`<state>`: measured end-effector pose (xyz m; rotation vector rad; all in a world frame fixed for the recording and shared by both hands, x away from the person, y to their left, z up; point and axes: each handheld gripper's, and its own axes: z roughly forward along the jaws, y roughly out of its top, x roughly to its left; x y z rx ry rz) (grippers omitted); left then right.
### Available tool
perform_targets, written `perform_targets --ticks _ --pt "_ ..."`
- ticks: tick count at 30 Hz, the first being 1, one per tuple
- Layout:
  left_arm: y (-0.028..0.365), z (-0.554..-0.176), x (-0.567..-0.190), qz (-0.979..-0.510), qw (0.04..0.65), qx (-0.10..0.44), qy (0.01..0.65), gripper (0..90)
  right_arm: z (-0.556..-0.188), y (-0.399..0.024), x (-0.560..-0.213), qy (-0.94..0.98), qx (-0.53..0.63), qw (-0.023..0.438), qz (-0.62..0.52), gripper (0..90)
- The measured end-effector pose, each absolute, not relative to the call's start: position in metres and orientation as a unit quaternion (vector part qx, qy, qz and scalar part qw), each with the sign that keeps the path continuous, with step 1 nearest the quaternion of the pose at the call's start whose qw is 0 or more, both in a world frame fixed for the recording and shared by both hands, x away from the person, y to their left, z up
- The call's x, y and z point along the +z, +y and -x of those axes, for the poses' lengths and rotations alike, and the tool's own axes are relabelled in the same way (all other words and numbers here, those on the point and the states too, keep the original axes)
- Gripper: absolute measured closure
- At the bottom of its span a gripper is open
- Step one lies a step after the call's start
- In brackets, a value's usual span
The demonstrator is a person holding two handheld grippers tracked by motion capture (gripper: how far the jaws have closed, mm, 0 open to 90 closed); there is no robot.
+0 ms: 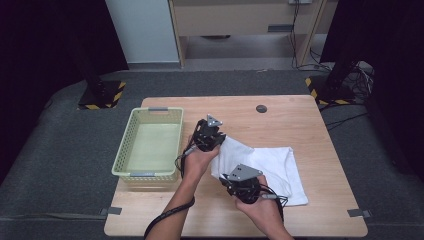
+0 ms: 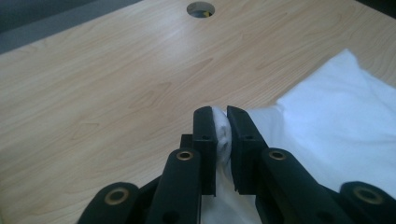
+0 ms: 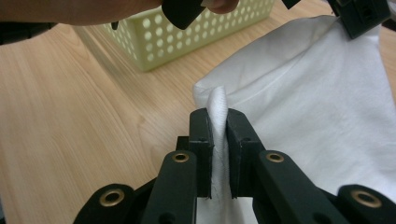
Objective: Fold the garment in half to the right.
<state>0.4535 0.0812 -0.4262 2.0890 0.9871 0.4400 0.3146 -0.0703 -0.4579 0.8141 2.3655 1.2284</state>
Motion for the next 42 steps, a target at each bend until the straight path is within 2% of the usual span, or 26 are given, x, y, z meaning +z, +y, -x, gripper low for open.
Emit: perform_targets --ticks 8,42 --pt "0.09 -0.45 -0.408 -0.825 0.379 0.185 0.377 82.7 -0.311 -0.056 -0.438 0.835 0.44 0.179 -0.277 82.2" --pt "0.126 -0.439 -0.378 -0.819 0.373 0.203 0.386 82.6 -0.313 -0.011 -0.414 0.829 0.465 0.149 -0.273 81.9"
